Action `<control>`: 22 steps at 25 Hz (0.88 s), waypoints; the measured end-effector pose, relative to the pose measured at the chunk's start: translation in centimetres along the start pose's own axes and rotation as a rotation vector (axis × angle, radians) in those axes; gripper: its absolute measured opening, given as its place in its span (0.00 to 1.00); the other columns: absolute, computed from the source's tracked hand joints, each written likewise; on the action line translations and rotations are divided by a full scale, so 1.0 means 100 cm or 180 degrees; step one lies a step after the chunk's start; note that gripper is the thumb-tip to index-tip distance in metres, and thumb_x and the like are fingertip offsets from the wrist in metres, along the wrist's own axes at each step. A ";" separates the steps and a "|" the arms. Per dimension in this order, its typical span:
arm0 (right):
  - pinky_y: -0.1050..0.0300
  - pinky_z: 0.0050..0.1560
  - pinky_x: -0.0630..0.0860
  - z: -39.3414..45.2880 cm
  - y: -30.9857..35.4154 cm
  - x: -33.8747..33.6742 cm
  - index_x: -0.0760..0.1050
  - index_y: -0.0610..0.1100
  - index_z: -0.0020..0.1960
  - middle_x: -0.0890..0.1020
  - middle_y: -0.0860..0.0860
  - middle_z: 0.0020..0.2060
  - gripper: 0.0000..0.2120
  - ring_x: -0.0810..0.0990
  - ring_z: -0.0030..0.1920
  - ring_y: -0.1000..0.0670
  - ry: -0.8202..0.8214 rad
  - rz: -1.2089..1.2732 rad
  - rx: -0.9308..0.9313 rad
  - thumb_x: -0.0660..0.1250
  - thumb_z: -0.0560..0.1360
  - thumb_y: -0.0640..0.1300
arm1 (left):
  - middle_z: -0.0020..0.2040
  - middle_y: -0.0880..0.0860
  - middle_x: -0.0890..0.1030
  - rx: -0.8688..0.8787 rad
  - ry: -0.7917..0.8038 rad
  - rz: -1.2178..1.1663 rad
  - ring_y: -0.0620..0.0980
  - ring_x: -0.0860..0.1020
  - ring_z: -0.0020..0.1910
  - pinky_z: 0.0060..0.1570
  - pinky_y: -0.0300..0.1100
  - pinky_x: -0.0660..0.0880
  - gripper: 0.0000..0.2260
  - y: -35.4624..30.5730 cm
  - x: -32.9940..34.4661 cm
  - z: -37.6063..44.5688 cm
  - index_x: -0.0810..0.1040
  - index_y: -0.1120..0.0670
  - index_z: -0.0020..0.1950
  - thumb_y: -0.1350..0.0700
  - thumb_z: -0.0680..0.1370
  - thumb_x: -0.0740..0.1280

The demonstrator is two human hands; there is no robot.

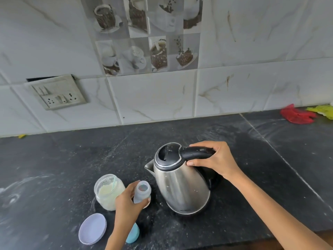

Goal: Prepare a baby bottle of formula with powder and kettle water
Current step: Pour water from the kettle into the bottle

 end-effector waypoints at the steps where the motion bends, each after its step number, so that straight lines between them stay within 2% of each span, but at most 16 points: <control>1: 0.55 0.51 0.81 0.002 0.006 0.001 0.86 0.48 0.47 0.88 0.51 0.41 0.22 0.87 0.44 0.51 0.0013 -0.0067 -0.0021 0.85 0.54 0.41 | 0.45 0.31 0.81 -0.0022 0.0004 -0.0005 0.35 0.80 0.47 0.41 0.29 0.73 0.24 0.000 0.001 0.001 0.76 0.42 0.52 0.61 0.63 0.79; 4: 0.60 0.48 0.81 0.007 0.023 0.005 0.86 0.50 0.45 0.88 0.54 0.40 0.22 0.86 0.43 0.53 0.0159 -0.0280 -0.0108 0.84 0.52 0.46 | 0.48 0.41 0.82 -0.0103 -0.0045 -0.0087 0.40 0.80 0.49 0.45 0.29 0.72 0.28 0.002 0.002 0.001 0.75 0.48 0.58 0.63 0.62 0.80; 6: 0.62 0.48 0.80 0.010 0.029 0.008 0.86 0.51 0.46 0.88 0.54 0.40 0.23 0.86 0.43 0.55 0.0317 -0.0463 -0.0142 0.84 0.51 0.49 | 0.49 0.43 0.82 -0.0148 -0.0100 -0.0169 0.40 0.80 0.48 0.46 0.31 0.72 0.28 0.004 0.003 0.001 0.73 0.50 0.55 0.64 0.61 0.80; 9: 0.60 0.49 0.80 0.014 0.033 0.011 0.86 0.50 0.47 0.88 0.54 0.40 0.23 0.86 0.43 0.55 0.0467 -0.0635 -0.0138 0.85 0.52 0.49 | 0.45 0.44 0.83 -0.0137 -0.0117 -0.0168 0.41 0.80 0.46 0.45 0.34 0.74 0.24 0.004 0.004 0.003 0.73 0.48 0.48 0.63 0.60 0.80; 14: 0.61 0.48 0.80 0.015 0.038 0.014 0.86 0.50 0.46 0.88 0.55 0.40 0.24 0.86 0.42 0.55 0.0595 -0.0689 -0.0144 0.84 0.51 0.51 | 0.46 0.44 0.83 -0.0088 -0.0081 -0.0141 0.42 0.81 0.48 0.49 0.42 0.78 0.23 0.004 0.003 0.006 0.75 0.49 0.48 0.63 0.60 0.79; 22: 0.68 0.45 0.78 0.013 0.041 0.015 0.85 0.54 0.45 0.87 0.57 0.39 0.22 0.86 0.42 0.58 0.0627 -0.0730 -0.0108 0.84 0.51 0.51 | 0.47 0.43 0.83 -0.0067 -0.0128 -0.0166 0.42 0.80 0.49 0.50 0.42 0.77 0.23 0.003 0.000 0.010 0.75 0.48 0.49 0.63 0.60 0.79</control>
Point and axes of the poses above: each hand's wrist, its own z-axis towards the middle knuckle, its own x-axis out of the palm, y = z × x, the point moved 10 cm from there along z, towards the middle knuckle
